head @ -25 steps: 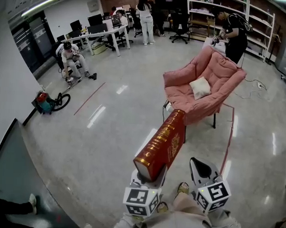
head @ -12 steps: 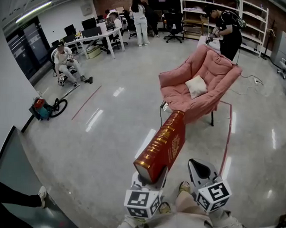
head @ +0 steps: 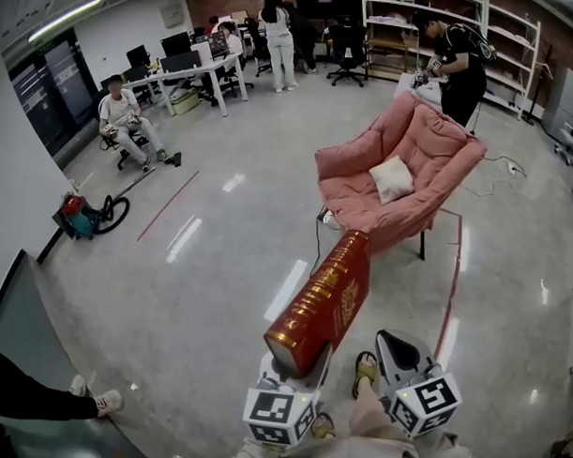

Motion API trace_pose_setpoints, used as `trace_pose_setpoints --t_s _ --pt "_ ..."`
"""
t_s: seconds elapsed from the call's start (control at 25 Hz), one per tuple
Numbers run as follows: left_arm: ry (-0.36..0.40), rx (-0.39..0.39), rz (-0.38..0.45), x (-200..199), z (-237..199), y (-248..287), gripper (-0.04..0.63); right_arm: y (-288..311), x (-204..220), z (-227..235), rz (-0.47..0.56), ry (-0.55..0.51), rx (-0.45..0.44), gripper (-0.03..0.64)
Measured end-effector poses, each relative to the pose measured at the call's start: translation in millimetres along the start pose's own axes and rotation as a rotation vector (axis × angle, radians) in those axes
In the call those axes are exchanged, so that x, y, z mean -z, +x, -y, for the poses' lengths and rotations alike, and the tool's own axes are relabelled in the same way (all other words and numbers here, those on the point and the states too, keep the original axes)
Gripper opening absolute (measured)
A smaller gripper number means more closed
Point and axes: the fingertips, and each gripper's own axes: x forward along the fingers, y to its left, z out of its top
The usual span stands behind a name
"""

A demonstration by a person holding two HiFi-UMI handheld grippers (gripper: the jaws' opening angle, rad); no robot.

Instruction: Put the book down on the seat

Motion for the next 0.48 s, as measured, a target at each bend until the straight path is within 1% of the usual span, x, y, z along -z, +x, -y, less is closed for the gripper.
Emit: trace_pose_setpoints --t_s 0.24,0.48 --pt "-0.011 -0.017 0.011 -18.4 -13.7 39.4 0.245 39.4 -19.4 31.8 0.006 -0.022 -0.026 0.006" --pt "-0.018 -0.024 0.006 -34.6 -22.3 103.4 0.245 84.2 -33.9 83.1 0.0 -0.026 -0.04 0.006"
